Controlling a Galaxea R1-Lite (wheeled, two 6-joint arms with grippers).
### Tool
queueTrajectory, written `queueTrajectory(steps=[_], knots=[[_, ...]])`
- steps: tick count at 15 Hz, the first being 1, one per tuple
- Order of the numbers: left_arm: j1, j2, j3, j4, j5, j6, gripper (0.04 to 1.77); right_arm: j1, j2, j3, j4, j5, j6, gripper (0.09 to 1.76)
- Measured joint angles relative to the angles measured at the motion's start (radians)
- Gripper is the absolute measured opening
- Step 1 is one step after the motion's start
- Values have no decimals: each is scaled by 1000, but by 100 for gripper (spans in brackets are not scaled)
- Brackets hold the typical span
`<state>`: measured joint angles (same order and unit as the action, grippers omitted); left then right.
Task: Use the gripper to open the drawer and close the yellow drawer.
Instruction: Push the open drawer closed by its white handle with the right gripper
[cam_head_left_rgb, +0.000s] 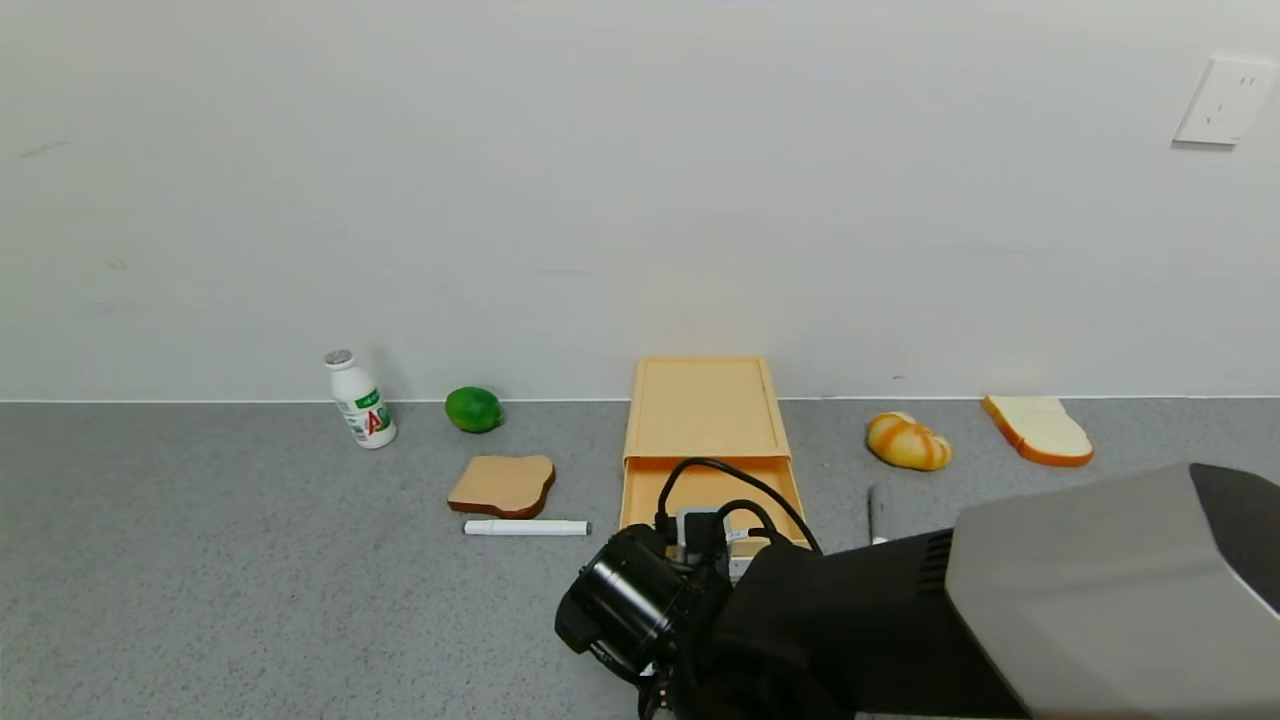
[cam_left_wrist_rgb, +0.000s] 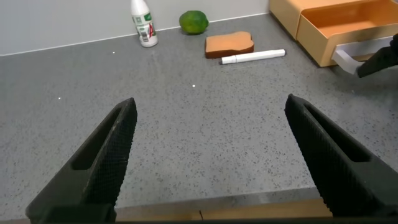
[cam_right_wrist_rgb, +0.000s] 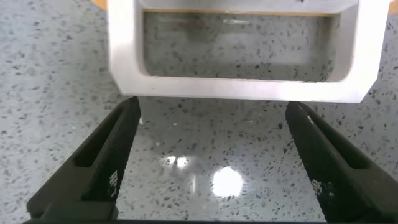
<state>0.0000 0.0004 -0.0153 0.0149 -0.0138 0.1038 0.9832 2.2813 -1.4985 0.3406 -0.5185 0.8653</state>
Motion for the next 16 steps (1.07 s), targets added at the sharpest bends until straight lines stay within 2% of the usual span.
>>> queueTrajectory(steps=[9,16], knots=[[0,0,0,0,0,0,172,-50,23,-36,-74,7,-85,171],[0,0,0,0,0,0,172,-114,79,-153,-76,27,-154,171]])
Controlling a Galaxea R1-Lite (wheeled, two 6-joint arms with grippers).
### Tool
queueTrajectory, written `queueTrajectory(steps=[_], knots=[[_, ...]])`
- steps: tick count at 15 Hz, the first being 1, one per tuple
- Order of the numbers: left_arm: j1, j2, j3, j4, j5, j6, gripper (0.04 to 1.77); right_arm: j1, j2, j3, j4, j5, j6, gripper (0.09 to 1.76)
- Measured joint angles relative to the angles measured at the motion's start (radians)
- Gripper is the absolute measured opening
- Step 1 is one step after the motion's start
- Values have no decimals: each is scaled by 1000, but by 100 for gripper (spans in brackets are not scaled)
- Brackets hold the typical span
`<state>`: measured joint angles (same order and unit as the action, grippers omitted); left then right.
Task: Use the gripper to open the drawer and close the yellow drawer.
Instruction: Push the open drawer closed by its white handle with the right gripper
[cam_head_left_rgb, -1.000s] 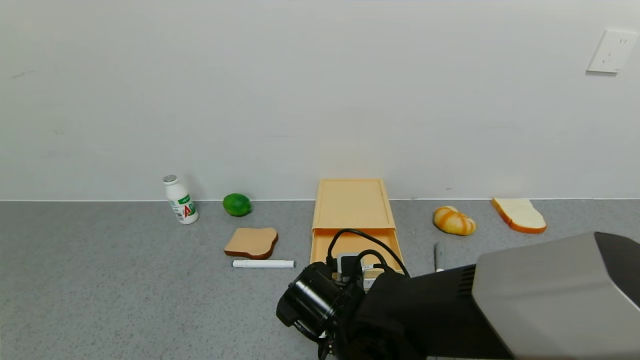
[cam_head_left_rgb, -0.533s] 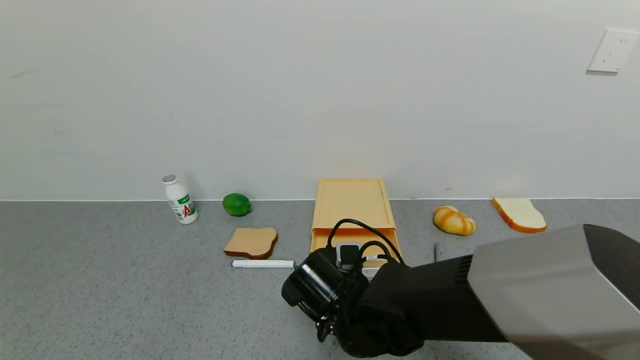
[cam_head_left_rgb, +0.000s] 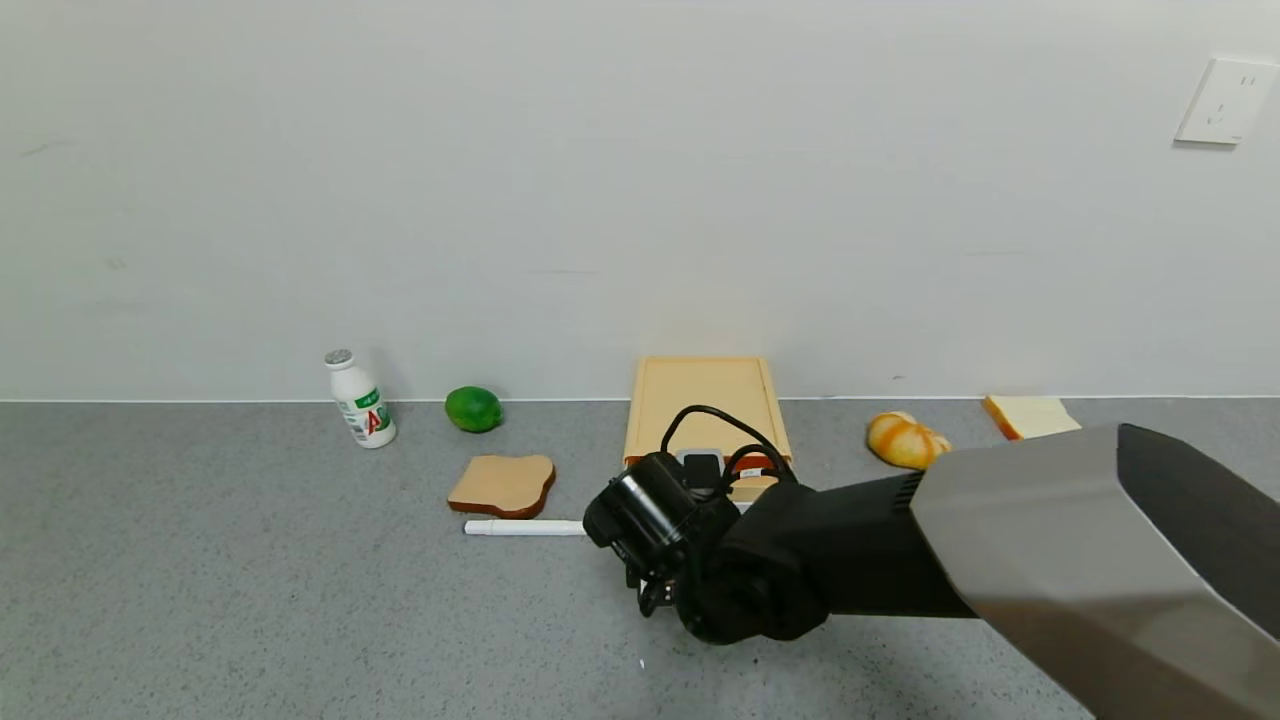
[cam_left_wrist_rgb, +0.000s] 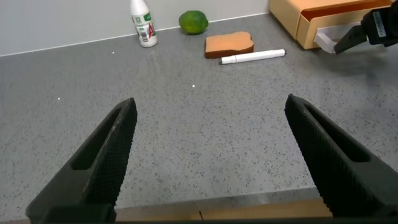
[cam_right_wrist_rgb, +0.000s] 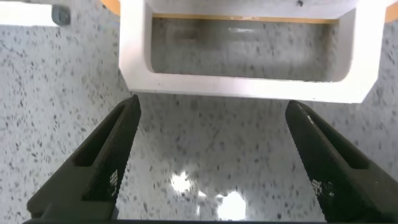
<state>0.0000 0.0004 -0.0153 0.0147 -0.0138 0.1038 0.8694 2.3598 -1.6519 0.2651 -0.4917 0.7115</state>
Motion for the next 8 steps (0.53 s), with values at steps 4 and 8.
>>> queueTrajectory(steps=[4,8], knots=[[0,0,0,0,0,0,172,-39,36,-71,-11,40,-75,171],[0,0,0,-1,0,0,172,-71,75,-141,-11,44,-111,171]])
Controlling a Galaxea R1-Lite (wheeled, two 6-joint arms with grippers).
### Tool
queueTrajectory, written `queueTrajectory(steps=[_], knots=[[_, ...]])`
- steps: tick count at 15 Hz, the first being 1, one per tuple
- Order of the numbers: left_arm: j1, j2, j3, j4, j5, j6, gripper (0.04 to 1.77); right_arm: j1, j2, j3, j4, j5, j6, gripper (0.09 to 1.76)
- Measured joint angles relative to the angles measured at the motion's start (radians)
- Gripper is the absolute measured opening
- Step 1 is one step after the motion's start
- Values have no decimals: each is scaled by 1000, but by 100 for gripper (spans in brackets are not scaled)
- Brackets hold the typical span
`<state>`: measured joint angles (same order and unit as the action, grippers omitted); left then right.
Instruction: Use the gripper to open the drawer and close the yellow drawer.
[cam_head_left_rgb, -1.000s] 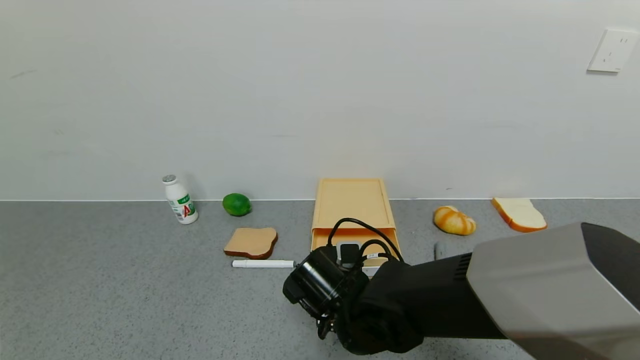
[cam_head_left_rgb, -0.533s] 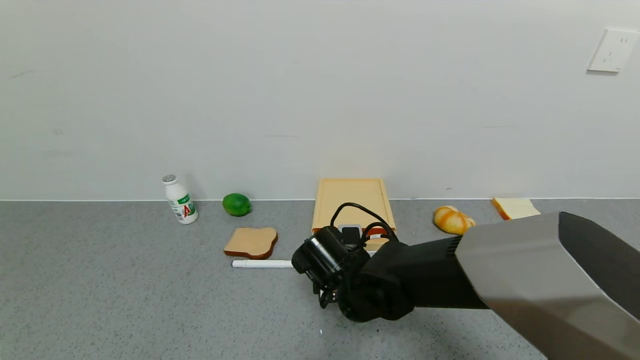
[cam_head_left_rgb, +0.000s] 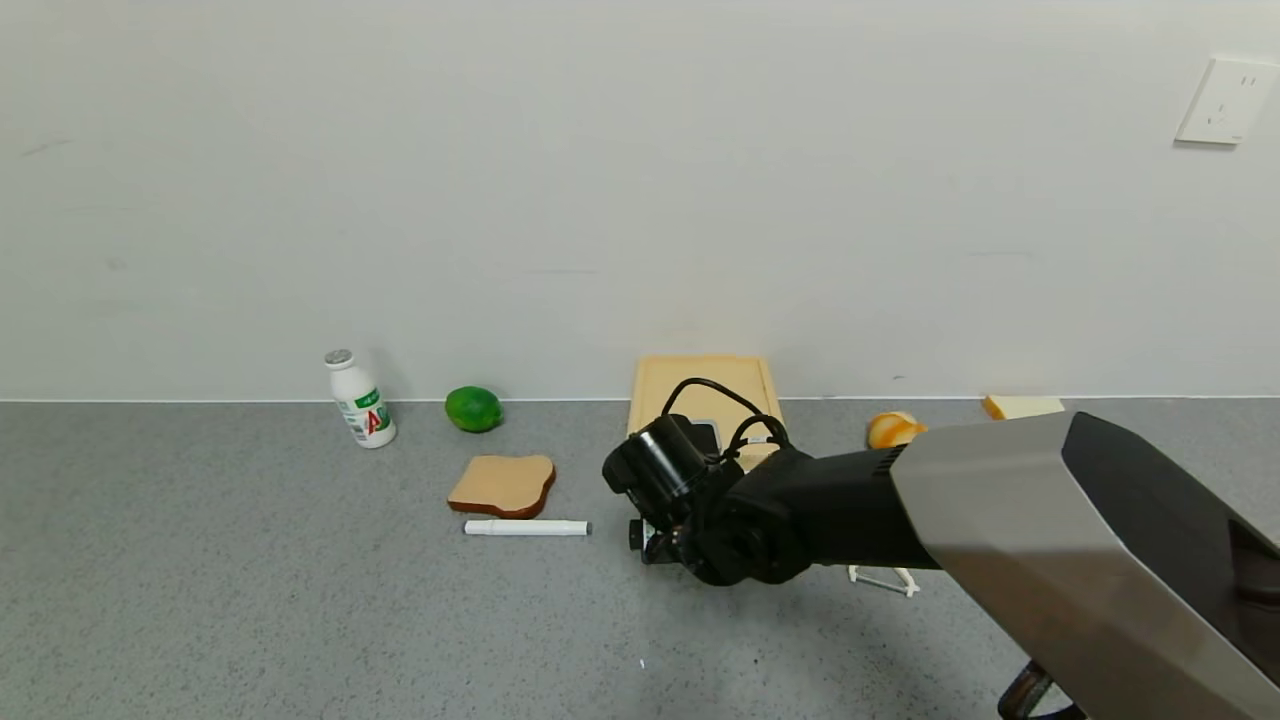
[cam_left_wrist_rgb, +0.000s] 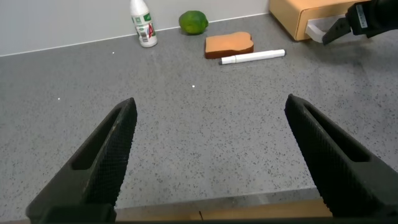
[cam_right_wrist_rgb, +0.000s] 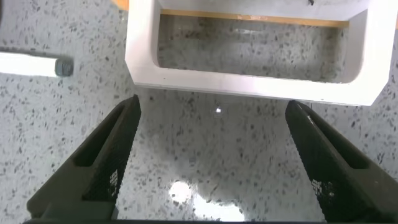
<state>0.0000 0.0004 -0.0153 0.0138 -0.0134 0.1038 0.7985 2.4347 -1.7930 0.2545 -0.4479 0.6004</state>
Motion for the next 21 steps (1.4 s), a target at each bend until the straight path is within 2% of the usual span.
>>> queueTrajectory(steps=[8,12,17,21], knots=[[0,0,0,0,0,0,172,-8,8,-19,11,2,-9,171],[0,0,0,0,0,0,172,-8,-55,12,42,16,-42,171],[0,0,0,0,0,0,172,-40,-263,159,36,133,-234,171],[0,0,0,0,0,0,172,-137,-494,297,34,320,-424,171]])
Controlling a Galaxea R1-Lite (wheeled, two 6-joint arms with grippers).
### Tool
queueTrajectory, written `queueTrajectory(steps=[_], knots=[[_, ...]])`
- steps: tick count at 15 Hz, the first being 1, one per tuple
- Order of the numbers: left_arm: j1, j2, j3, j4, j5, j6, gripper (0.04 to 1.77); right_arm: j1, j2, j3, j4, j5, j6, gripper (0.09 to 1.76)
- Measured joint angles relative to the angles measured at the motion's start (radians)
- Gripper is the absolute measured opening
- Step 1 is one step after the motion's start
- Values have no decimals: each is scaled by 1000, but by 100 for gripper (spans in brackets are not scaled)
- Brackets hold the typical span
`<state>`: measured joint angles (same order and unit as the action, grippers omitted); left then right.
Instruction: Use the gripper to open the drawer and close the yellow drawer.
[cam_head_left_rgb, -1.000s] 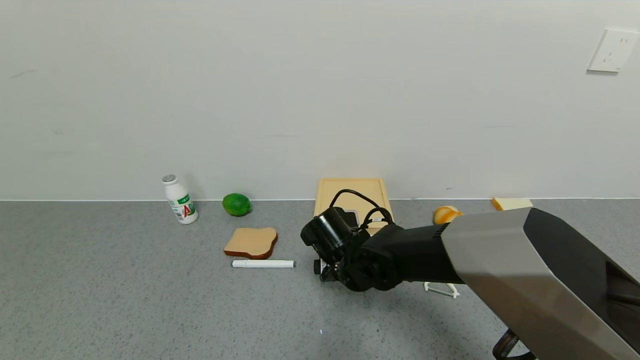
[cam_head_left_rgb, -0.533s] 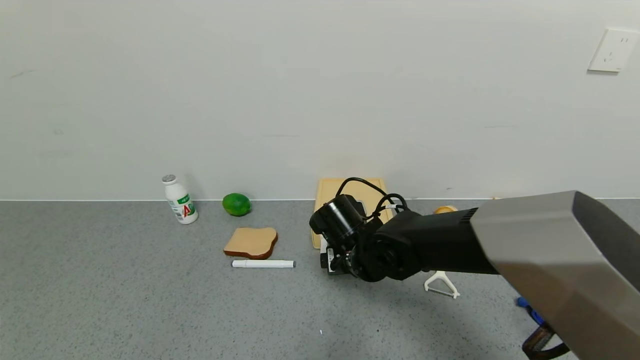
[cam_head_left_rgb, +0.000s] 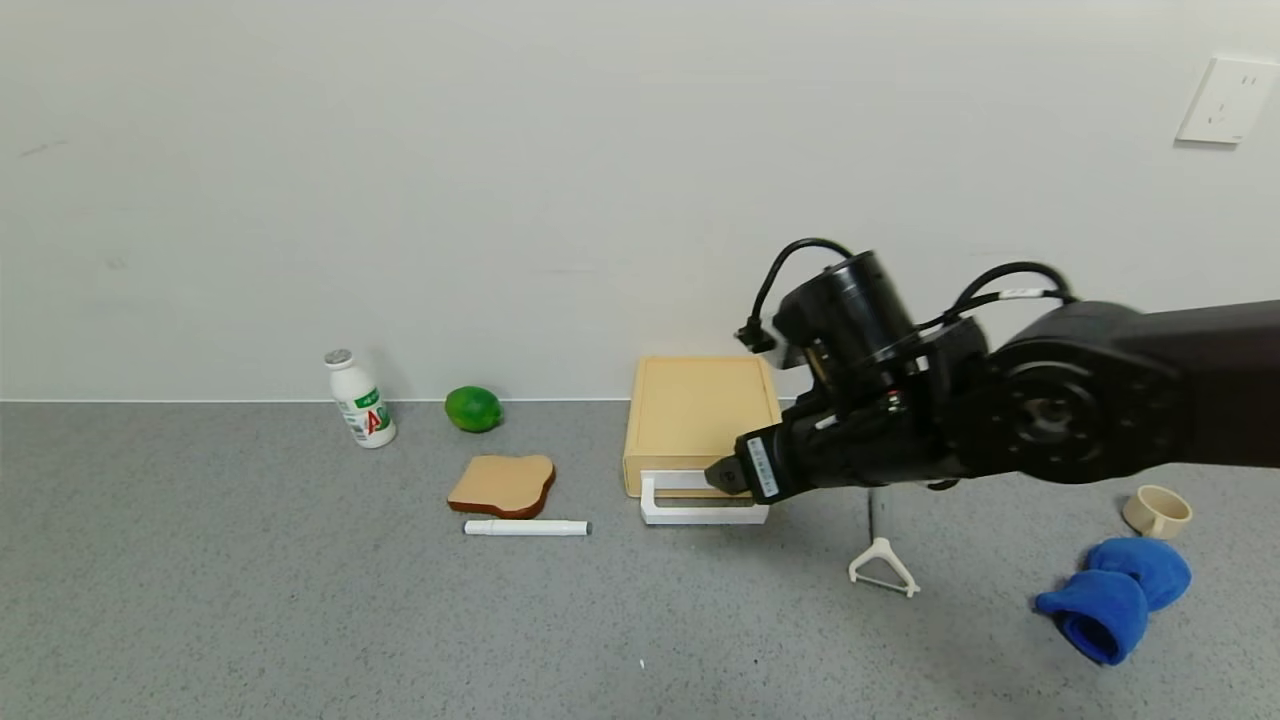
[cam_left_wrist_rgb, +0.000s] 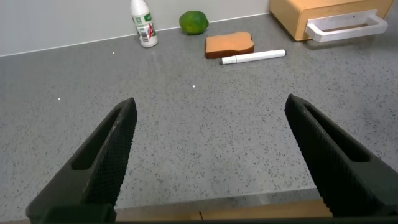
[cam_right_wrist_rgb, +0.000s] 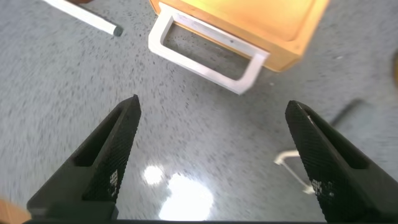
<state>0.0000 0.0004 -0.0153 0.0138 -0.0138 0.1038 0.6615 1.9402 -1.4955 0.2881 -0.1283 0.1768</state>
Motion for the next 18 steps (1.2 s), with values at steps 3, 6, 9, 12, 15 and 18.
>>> queueTrajectory(steps=[3,6,9,12,15,18], knots=[[0,0,0,0,0,0,172,-87,-191,138,0,77,-100,171],[0,0,0,1,-1,0,172,-167,-373,285,-25,110,-136,171],[0,0,0,3,-1,0,172,-225,-542,417,-44,114,-140,171],[0,0,0,3,-1,-1,172,-255,-715,521,-49,109,-136,171],[0,0,0,4,-1,-1,172,-284,-898,600,-46,104,-132,171],[0,0,0,4,-1,-1,172,-334,-1093,683,-41,74,-132,171]])
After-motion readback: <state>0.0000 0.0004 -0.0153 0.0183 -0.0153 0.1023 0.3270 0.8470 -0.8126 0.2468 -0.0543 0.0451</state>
